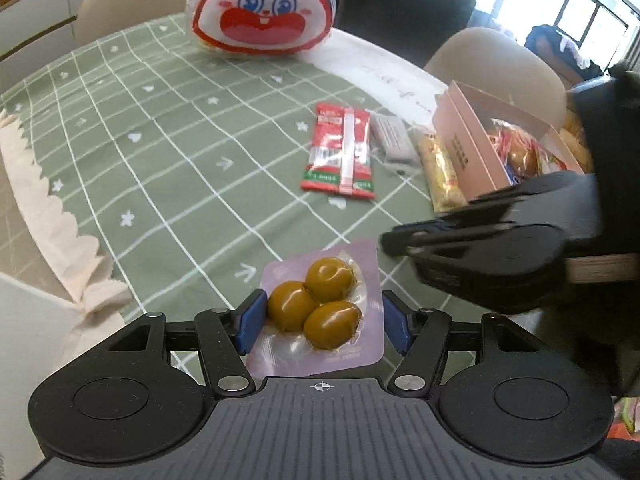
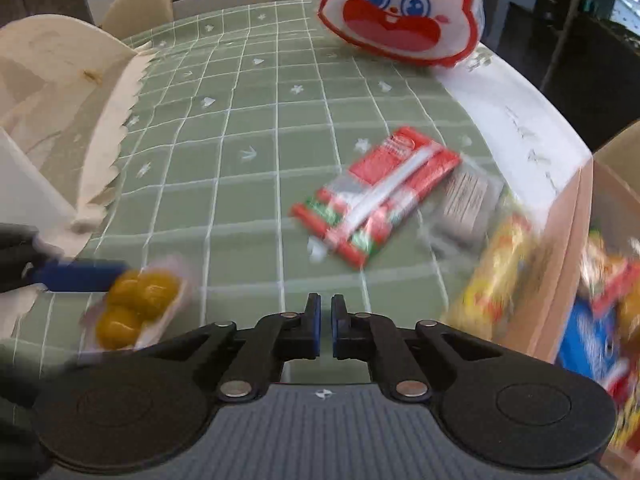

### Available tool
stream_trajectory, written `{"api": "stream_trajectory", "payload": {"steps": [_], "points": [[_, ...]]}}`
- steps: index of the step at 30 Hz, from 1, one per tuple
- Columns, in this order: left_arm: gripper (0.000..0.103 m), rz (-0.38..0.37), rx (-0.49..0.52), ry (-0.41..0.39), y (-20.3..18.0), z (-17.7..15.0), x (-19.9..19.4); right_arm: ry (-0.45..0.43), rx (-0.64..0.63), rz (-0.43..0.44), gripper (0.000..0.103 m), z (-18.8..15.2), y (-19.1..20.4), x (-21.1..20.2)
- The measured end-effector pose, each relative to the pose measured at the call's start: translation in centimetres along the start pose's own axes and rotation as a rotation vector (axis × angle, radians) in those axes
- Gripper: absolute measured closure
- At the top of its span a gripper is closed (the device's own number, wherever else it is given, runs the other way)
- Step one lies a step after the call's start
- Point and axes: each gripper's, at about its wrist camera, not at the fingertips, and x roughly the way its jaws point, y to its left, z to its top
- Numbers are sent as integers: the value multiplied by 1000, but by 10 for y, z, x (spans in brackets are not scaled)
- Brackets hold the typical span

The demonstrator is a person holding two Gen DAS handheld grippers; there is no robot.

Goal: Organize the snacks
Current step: 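Grasp the red stick packet with the right tool while the left holds the egg packet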

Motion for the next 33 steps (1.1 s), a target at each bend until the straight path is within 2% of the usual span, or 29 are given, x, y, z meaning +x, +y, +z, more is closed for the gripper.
{"api": "stream_trajectory", "payload": {"steps": [3,5,6,7,9,11,15,16,18,20,24,29,33], "points": [[36,-4,3,19,1,-2,4,-53,25,-10,98,0,-9,-11],[36,-4,-2,14,3,-3,4,-88,73,-8,94,5,-18,-14],[36,-8,-13,5,6,-3,2,-96,109,-4,83,8,-23,-13],[36,-13,-28,-8,8,-5,0,-102,153,6,65,14,-28,-11],[36,-12,-72,-31,18,-6,-4,-125,235,15,45,22,-34,-5],[36,3,-117,-43,27,-8,-8,-140,299,3,45,35,-36,8],[36,36,-162,-39,40,-9,-10,-94,400,-41,45,67,-37,45],[36,40,-166,-39,41,-9,-11,-83,394,-68,42,74,-34,54],[36,47,-173,-41,43,-9,-13,-99,302,-144,39,84,-22,67],[36,49,-184,-44,46,-9,-15,-101,187,-177,42,85,-10,73],[36,53,-201,-46,50,-9,-15,-97,42,-115,53,69,4,57],[36,47,-192,-36,49,-9,-13,-71,-74,-40,55,21,14,19],[36,29,-168,-32,40,-7,-12,-48,-91,10,56,-27,13,-23]]}}
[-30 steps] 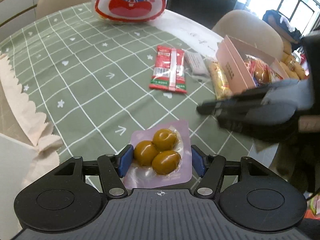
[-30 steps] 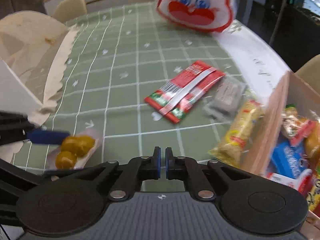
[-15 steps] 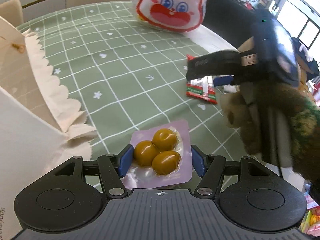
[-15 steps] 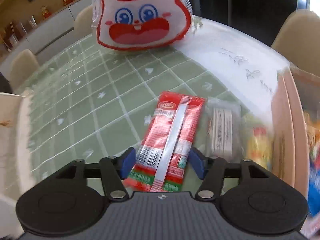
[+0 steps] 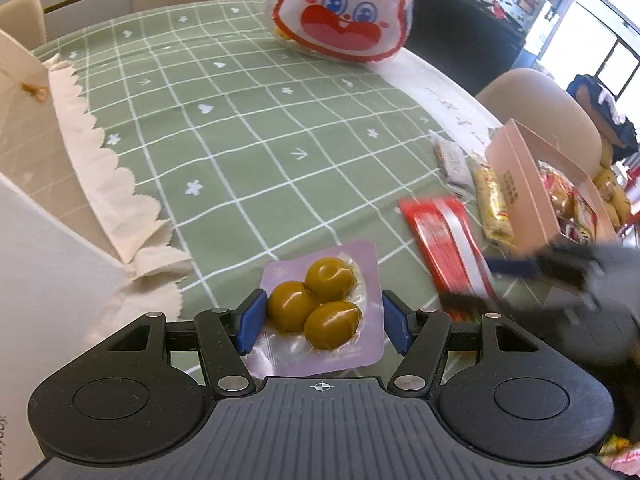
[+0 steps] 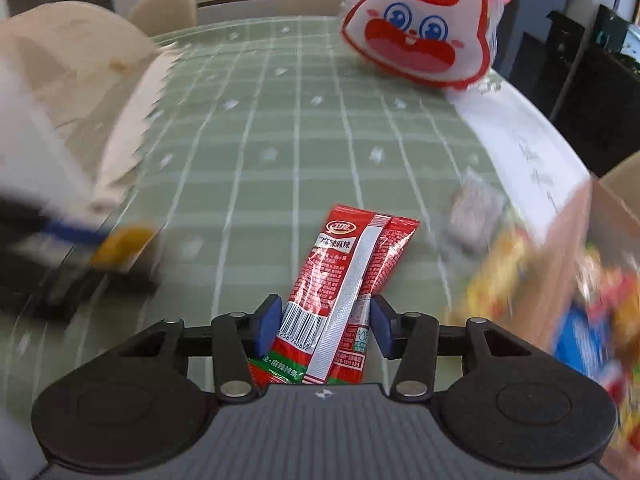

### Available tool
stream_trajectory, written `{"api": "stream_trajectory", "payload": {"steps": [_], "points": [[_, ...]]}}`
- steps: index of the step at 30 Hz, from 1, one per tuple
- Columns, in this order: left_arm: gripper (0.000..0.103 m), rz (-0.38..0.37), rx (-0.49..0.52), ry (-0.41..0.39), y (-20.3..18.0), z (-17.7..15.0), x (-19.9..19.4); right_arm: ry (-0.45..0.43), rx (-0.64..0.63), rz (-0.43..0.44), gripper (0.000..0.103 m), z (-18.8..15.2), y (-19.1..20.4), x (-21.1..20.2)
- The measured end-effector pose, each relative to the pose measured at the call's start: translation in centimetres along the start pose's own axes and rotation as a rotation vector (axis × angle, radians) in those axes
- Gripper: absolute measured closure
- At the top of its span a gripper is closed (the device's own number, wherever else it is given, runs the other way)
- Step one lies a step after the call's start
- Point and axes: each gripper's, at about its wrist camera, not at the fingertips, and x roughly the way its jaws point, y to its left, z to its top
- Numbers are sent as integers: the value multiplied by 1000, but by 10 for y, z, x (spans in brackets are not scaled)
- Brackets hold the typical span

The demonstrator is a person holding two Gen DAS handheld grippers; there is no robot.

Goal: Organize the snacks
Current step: 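Grasp the red stick packet with the right tool while the left holds the egg packet, then carry the egg packet and red stick packet toward the pink box with both tools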

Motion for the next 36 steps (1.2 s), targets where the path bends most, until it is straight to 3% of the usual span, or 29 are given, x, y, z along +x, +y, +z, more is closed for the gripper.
{"api": "stream_trajectory", "payload": {"steps": [4,7,17,19,21,22,23,26,28,31,33,36], "points": [[36,-30,45,9,-17,-1,1,12,66,39,56,-44,-11,-45],[36,-72,96,40,-37,-5,3,3,123,19,56,-68,-20,-71],[36,-362,239,175,-123,-22,-4,-140,297,-87,56,-117,-63,-168],[36,-433,284,128,-147,-8,-22,-206,324,-131,57,-118,-77,-195],[36,-478,342,25,-169,14,-46,-285,334,-206,59,-115,-90,-225],[36,-500,367,-36,-180,27,-59,-326,331,-252,79,-112,-96,-238],[36,-516,380,-84,-189,38,-68,-357,329,-283,89,-107,-101,-248],[36,-556,390,-230,-214,73,-85,-448,358,-359,90,-96,-119,-272],[36,-542,378,-264,-224,87,-78,-479,350,-339,90,-91,-129,-270],[36,-536,297,-193,-223,94,-45,-426,359,-276,90,-94,-149,-233],[36,-509,249,-115,-209,82,-24,-321,421,-305,84,-120,-162,-194],[36,-483,199,-13,-184,58,0,-151,498,-306,83,-168,-175,-137]]}}
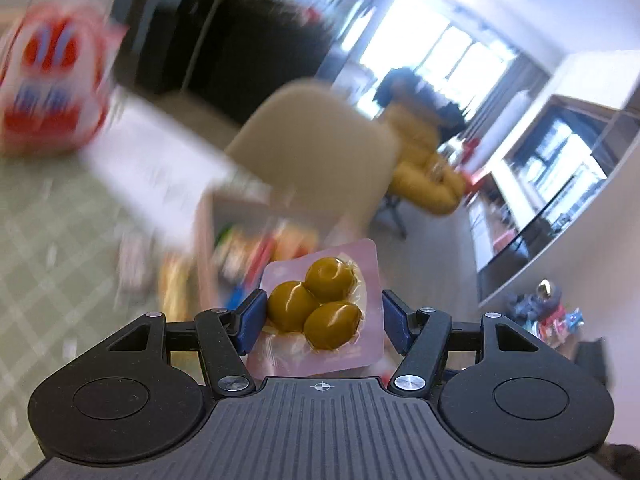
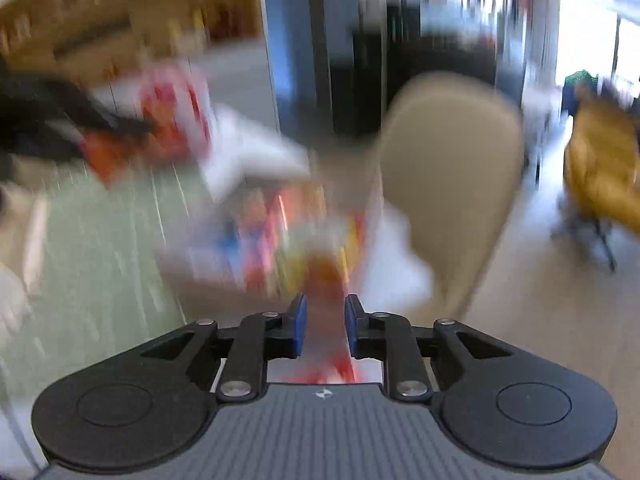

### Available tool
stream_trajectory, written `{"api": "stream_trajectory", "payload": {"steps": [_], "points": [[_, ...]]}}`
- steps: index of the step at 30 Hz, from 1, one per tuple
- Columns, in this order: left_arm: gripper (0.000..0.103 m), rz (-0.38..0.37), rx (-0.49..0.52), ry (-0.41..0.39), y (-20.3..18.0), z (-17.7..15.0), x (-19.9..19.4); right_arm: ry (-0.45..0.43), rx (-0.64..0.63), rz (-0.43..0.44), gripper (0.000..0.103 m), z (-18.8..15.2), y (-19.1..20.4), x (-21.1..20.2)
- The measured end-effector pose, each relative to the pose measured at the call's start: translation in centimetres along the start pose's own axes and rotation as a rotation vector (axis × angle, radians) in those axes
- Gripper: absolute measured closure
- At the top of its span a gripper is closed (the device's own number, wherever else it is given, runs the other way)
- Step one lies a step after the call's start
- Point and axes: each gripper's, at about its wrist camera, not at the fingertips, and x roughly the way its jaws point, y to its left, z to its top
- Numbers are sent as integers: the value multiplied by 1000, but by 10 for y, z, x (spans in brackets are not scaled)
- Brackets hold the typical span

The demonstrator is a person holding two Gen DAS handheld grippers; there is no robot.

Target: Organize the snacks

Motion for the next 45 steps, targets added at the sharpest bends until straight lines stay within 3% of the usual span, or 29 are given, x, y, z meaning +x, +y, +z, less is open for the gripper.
{"api": "stream_trajectory", "payload": {"steps": [2,3,7,10,16,21,26,30,32,35,42,45], "points": [[36,11,-45,48,16,-14,9,55,39,-7,82,-19,-2,21],[36,19,-69,67,23,-20,13,18,28,-13,82,-23,2,21],[36,28,-103,96,37,-28,22,22,14,18,81,-25,20,32],[36,29,-110,96,40,-29,25,-24,-64,-37,81,-34,44,30],[36,38,-126,115,48,-36,19,-106,-30,-27,80,-49,47,24],[36,27,-122,153,49,-46,23,-124,-17,-3,80,-55,51,20],[36,-1,-70,195,38,-52,28,-123,-32,69,80,-61,62,15],[36,-34,79,260,12,-52,39,-114,-43,128,80,-66,68,10],[36,7,159,274,1,-53,46,-107,-48,148,80,-68,71,9],[35,143,280,278,-4,-58,60,-101,-56,180,80,-70,75,6],[35,336,398,289,-1,-59,71,-106,-64,185,80,-71,77,6],[35,385,434,312,-1,-56,70,-103,-77,198,80,-73,79,5]]}}
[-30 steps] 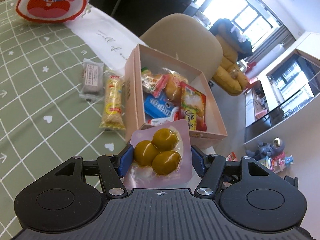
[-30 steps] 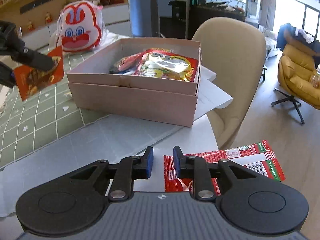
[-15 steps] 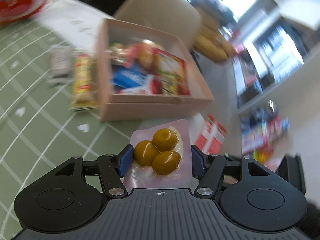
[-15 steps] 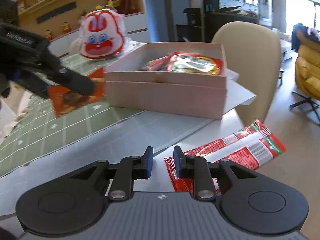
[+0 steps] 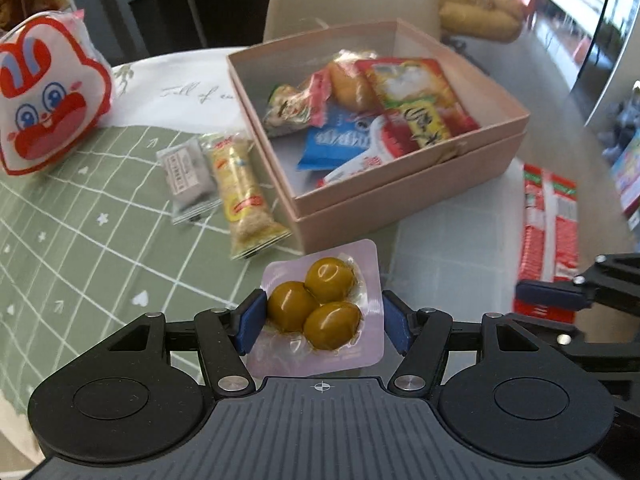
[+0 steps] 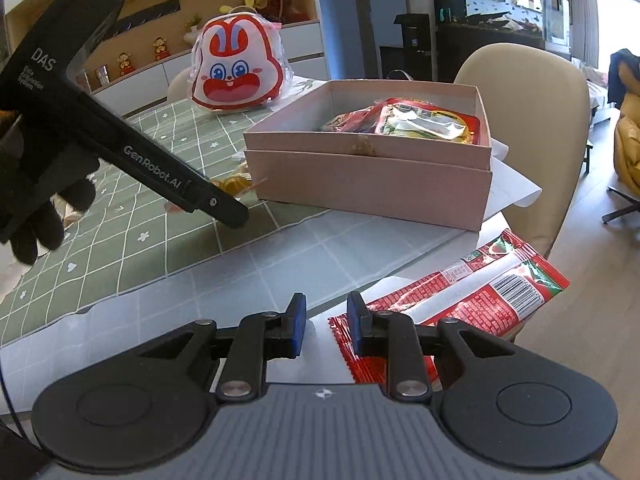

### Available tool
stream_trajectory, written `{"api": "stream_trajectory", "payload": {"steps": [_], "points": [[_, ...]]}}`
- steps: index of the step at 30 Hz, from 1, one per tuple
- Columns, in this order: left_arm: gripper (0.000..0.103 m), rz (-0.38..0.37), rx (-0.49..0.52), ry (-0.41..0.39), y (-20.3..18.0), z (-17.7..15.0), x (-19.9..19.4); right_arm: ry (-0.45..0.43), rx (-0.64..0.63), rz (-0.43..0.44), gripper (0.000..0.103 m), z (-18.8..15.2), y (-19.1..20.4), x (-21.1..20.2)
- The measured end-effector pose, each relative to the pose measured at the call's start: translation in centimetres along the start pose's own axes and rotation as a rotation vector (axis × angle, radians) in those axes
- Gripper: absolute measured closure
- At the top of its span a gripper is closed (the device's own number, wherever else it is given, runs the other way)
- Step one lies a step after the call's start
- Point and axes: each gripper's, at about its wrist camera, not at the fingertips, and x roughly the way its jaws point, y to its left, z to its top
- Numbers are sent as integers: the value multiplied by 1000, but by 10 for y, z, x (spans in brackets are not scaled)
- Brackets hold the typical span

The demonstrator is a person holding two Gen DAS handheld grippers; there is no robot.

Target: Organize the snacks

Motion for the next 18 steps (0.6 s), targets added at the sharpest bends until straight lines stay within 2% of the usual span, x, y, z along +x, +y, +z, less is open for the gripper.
{"api": "stream_trajectory", "payload": {"steps": [2,4,6,8,9,12,16,18], "points": [[35,-3,-1,49,5,-1,7,3,-15,18,80,-1,3,-1],[35,-71,-54,101,15,-4,14,4,-33,31,80,-2,7,-1],[35,-158,-132,96,28,-8,11,3,-30,40,80,-3,8,-2],[34,-200,-176,87,39,-11,6,5,-19,50,80,-2,7,-2],[34,-192,-190,84,43,-12,5,8,-17,58,80,-2,7,-2],[37,-99,-185,66,48,-14,1,19,-40,61,80,-1,11,-1],[38,-105,-211,59,52,-18,-1,48,-67,65,80,8,14,0],[38,-106,-214,52,51,-20,-3,-4,-36,37,79,17,9,-15]]}}
